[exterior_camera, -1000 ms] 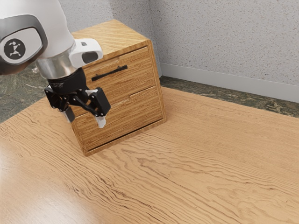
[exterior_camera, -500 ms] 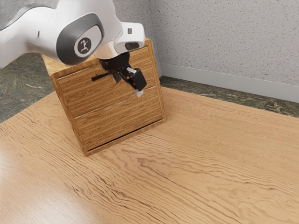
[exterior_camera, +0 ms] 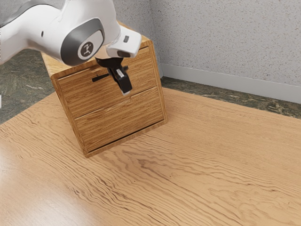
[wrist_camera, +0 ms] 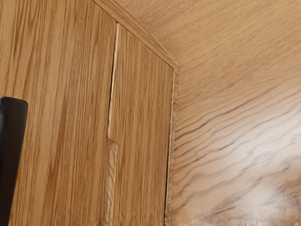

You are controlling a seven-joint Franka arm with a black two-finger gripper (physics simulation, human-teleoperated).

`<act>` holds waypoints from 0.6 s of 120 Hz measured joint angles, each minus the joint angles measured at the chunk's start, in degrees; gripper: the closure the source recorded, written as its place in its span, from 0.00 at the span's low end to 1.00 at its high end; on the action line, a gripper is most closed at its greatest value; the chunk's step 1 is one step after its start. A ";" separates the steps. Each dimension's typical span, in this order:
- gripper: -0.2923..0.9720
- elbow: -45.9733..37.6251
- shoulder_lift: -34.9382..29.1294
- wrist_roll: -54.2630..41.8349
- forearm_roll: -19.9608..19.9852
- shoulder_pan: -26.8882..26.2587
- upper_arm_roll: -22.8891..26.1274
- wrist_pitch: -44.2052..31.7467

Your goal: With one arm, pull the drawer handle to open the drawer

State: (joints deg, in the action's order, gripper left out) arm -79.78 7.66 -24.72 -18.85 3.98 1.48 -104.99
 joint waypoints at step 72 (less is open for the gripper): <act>0.23 4.63 3.73 -5.21 -2.74 -0.34 -0.37 0.17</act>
State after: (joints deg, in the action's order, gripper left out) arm -75.15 11.39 -29.93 -21.59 3.63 1.10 -104.82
